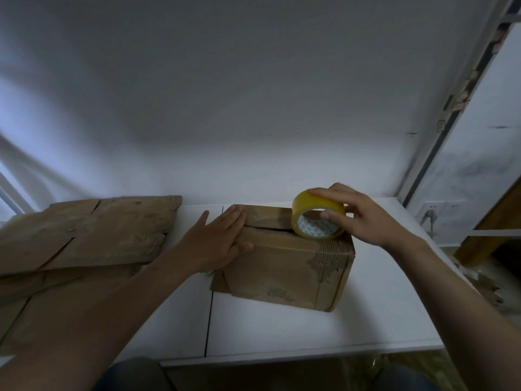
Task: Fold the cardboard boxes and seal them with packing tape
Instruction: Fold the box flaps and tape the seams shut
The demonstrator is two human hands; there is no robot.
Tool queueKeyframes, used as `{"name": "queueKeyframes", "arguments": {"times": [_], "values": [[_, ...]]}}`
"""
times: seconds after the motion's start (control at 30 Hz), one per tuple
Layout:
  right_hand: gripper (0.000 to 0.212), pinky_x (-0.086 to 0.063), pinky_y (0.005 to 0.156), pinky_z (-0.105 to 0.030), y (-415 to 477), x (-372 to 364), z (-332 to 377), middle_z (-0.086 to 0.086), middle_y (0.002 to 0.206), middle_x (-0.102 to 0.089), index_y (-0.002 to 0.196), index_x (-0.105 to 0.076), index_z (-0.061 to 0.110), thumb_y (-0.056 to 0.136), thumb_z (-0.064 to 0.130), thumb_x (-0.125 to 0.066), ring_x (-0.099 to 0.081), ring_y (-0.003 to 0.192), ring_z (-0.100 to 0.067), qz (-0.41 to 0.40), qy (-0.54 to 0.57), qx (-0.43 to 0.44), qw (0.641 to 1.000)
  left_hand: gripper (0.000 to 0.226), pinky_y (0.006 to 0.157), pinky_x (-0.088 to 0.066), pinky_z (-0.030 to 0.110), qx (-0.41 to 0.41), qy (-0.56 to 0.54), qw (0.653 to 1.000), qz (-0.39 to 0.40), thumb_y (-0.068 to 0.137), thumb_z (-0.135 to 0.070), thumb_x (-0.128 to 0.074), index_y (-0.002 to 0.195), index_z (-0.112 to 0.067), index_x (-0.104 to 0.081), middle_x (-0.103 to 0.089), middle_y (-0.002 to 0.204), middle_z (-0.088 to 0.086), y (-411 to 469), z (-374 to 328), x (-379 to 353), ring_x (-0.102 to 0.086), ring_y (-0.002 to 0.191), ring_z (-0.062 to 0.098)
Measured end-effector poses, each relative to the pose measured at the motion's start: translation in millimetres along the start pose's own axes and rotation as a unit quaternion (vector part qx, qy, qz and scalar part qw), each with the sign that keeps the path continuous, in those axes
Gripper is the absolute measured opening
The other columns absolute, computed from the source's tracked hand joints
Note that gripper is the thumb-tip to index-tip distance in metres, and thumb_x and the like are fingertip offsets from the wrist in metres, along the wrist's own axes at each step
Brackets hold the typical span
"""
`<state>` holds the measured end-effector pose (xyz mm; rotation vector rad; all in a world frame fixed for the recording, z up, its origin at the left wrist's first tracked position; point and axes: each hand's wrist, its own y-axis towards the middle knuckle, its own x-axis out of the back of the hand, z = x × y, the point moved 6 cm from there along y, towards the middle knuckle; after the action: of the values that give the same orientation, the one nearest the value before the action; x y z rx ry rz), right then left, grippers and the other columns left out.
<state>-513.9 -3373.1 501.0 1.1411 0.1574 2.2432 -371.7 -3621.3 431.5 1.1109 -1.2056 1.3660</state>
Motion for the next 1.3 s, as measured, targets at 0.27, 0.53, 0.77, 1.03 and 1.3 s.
{"name": "queueKeyframes", "arguments": {"times": [0.27, 0.53, 0.77, 1.03, 1.3], "values": [[0.060, -0.050, 0.097, -0.025, -32.8, -12.5, -12.1, 0.012, 0.128, -0.059, 0.145, -0.047, 0.042, 0.097, 0.012, -0.065, -0.057, 0.120, -0.011, -0.118, 0.123, -0.047, 0.984, 0.107, 0.125, 0.000, 0.054, -0.022, 0.052, 0.994, -0.091, 0.082, -0.077, 0.013, 0.161, -0.006, -0.005, 0.001, 0.169, 0.011, 5.9, -45.4, 17.2, 0.001, 0.157, 0.022], [0.056, -0.056, 0.086, -0.028, -26.4, -7.7, -6.9, 0.003, 0.120, -0.058, 0.143, -0.054, 0.028, 0.093, 0.007, -0.069, -0.058, 0.115, -0.017, -0.104, 0.119, -0.012, 0.987, 0.131, 0.127, 0.000, 0.040, -0.005, -0.021, 0.997, -0.077, 0.062, -0.084, 0.033, 0.160, -0.006, -0.003, 0.001, 0.169, 0.011, 15.0, -44.7, 7.5, 0.000, 0.156, 0.019], [0.065, -0.046, 0.074, -0.016, -5.2, -2.9, 1.4, 0.006, 0.119, -0.050, 0.144, -0.054, 0.036, 0.093, -0.003, -0.061, -0.053, 0.107, -0.012, -0.016, -0.058, 0.014, 0.998, 0.111, 0.126, 0.005, 0.039, -0.011, -0.041, 0.999, -0.028, 0.074, -0.079, 0.008, 0.161, -0.011, -0.003, 0.009, 0.169, 0.006, 18.9, -44.3, 10.1, 0.008, 0.156, 0.016], [0.063, -0.049, 0.066, -0.035, 11.7, -15.1, 22.7, 0.009, 0.123, -0.043, 0.144, -0.041, 0.054, 0.097, 0.014, -0.055, -0.048, 0.098, -0.012, 0.021, -0.224, 0.001, 0.974, 0.106, 0.125, 0.005, 0.048, -0.021, -0.054, 0.998, -0.038, 0.070, -0.085, 0.017, 0.161, -0.035, -0.009, 0.011, 0.169, 0.008, 18.7, -43.0, 3.0, 0.012, 0.155, 0.019], [0.061, -0.037, 0.064, -0.028, 14.1, -19.9, 33.3, 0.008, 0.122, -0.040, 0.145, -0.040, 0.053, 0.097, 0.017, -0.051, -0.038, 0.099, -0.008, 0.026, -0.262, -0.007, 0.965, 0.094, 0.126, -0.004, 0.050, 0.044, -0.132, 0.988, -0.064, 0.088, -0.077, -0.005, 0.162, -0.020, -0.010, 0.004, 0.170, 0.005, 18.6, -32.6, 8.2, 0.012, 0.155, 0.021]]}}
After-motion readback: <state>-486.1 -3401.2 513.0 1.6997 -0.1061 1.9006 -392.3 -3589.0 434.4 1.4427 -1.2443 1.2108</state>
